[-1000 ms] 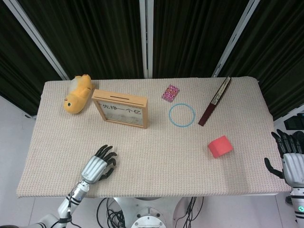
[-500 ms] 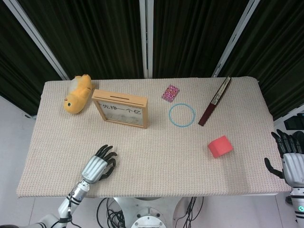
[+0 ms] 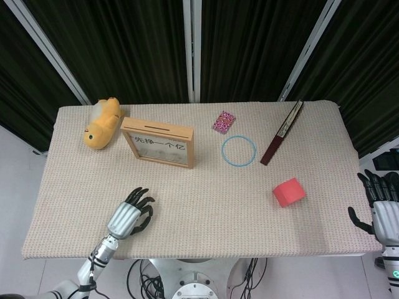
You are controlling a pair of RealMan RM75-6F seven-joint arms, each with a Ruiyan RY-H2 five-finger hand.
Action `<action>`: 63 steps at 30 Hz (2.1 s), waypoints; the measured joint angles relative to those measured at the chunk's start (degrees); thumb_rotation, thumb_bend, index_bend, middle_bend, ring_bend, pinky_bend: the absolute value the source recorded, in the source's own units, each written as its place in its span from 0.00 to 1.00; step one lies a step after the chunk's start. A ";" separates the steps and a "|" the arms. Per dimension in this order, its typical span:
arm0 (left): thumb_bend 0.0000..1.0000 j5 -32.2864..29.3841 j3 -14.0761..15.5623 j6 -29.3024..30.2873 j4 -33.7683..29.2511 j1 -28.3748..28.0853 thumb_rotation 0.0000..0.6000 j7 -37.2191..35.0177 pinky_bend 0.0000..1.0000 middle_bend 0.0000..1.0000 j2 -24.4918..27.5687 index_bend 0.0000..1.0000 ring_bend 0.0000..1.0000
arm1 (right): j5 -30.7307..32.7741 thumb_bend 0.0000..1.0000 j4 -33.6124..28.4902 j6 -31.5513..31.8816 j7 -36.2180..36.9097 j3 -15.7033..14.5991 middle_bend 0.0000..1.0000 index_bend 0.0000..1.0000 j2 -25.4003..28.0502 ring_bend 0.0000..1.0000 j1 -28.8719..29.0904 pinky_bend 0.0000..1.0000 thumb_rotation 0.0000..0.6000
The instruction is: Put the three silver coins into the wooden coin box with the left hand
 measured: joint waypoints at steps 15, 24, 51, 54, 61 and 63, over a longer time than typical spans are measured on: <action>0.45 -0.63 -10.87 7.54 -22.09 -2.18 1.00 8.86 0.13 0.30 13.91 0.58 0.08 | -0.30 0.32 -0.33 0.93 0.37 0.40 0.00 0.00 0.30 0.00 -0.07 0.00 1.00; 0.45 -6.76 -21.71 0.45 -32.93 -9.04 1.00 16.63 0.13 0.30 23.08 0.59 0.08 | -0.77 0.32 -1.39 1.78 0.01 0.62 0.00 0.00 0.85 0.00 -0.14 0.00 1.00; 0.45 -28.20 -27.25 -22.86 -19.81 -27.29 1.00 19.67 0.12 0.29 20.72 0.59 0.08 | -0.03 0.32 -1.09 1.00 0.18 0.76 0.00 0.00 0.75 0.00 0.06 0.00 1.00; 0.45 -28.76 -27.14 -22.94 -19.33 -27.69 1.00 19.49 0.12 0.29 20.62 0.59 0.08 | 0.24 0.32 -0.87 0.85 0.37 0.88 0.00 0.00 0.78 0.00 0.08 0.00 1.00; 0.45 -32.28 -27.25 -23.18 -19.54 -28.11 1.00 19.47 0.12 0.29 20.13 0.59 0.08 | 0.29 0.32 -0.57 0.65 0.64 0.90 0.00 0.00 0.62 0.00 0.19 0.00 1.00; 0.45 -33.95 -27.44 -23.32 -19.97 -28.14 1.00 19.40 0.12 0.29 19.99 0.59 0.08 | 0.34 0.32 -0.39 0.62 0.72 0.89 0.00 0.00 0.57 0.00 0.18 0.00 1.00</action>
